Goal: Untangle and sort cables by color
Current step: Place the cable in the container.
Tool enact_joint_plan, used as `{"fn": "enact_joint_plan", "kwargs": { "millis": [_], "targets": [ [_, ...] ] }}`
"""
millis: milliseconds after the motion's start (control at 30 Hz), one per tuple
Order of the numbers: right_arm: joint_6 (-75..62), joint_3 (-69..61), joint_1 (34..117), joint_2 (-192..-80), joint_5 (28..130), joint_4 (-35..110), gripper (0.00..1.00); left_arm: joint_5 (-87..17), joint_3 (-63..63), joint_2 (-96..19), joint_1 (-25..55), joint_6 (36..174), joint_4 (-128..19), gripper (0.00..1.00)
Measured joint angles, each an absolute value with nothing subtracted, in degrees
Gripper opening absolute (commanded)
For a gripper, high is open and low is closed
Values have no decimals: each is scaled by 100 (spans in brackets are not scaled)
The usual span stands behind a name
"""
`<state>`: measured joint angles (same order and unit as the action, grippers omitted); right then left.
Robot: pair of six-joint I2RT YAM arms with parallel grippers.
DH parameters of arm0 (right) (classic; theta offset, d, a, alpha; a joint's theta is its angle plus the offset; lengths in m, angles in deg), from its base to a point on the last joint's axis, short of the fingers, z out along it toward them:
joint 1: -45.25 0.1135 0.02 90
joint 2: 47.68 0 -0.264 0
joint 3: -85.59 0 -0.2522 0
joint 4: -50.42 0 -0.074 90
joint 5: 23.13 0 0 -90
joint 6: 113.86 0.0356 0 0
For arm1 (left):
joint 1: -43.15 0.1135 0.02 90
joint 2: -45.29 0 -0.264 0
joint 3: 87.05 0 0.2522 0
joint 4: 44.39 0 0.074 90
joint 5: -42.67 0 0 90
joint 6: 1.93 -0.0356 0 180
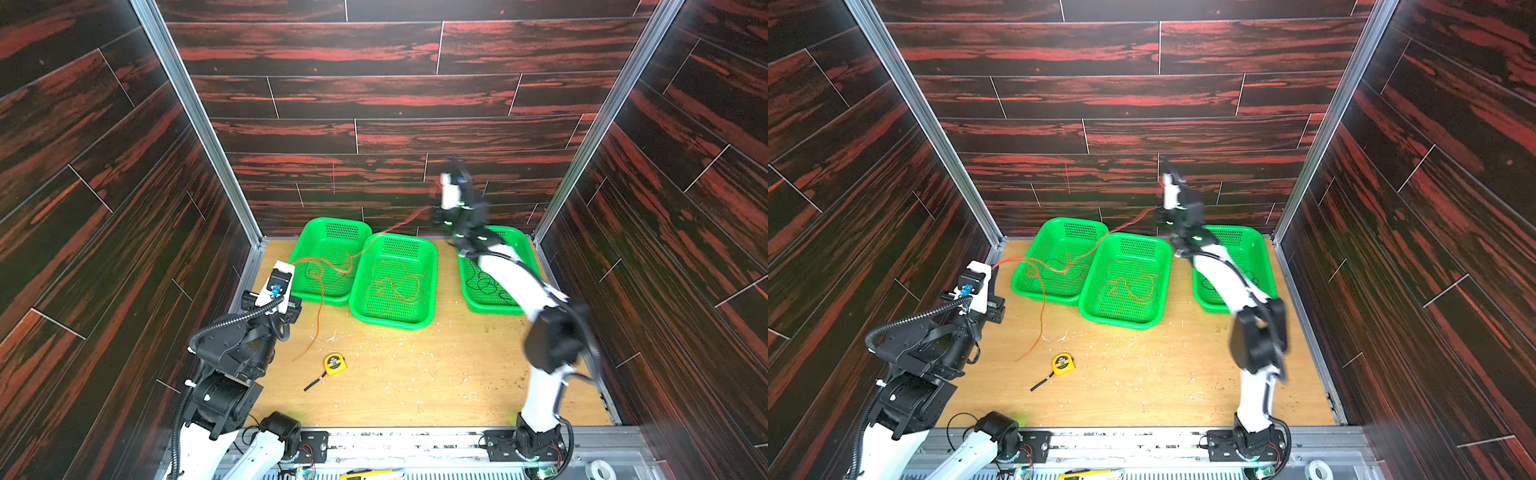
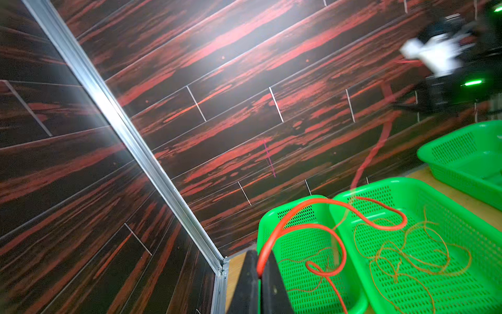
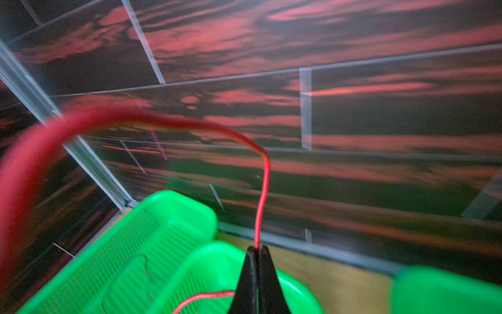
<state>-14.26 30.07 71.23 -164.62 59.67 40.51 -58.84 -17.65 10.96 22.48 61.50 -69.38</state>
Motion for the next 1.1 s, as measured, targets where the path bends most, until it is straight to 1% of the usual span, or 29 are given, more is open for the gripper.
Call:
{"fn": "enact_joint_plan", "kwargs": {
  "millis": [267,367,567,700,733,867,967,1000,1033,1100],
  "targets": [
    [-1955,5896,8120,-18716,5162,3942,0,-5359,-1759,1280,2248,6264,-7191,0],
    [-2304,6646,8388,-19448,4854,3964,0,-5263,-1759,1352,2248,6308,-7285,0],
    [-2578,6853,8581,-20075,4736,3896,0,-5217,-1759,1446,2248,6332,-7469,0],
    [-2676,6853,8572,-20189,5003,3839,0,-5180,-1772,1453,2248,6347,-7510,0],
    [-2691,6853,8568,-20200,5110,3839,2,-5175,-1781,1453,2248,6349,-7508,0],
    [-2737,6860,8572,-20281,5641,3813,15,-5140,-1811,1440,2248,6380,-7510,0],
    [-2711,6908,8574,-20410,6061,3750,40,-5136,-1816,1413,2248,6437,-7504,0],
    [-2707,6930,8574,-20462,6192,3684,52,-5136,-1824,1413,2248,6463,-7504,0],
    [-2698,6980,8574,-20519,6317,3594,62,-5136,-1842,1413,2248,6491,-7502,0],
    [-2689,7052,8581,-20609,6570,3308,78,-5149,-1875,1409,2248,6557,-7488,0]
  ]
}}
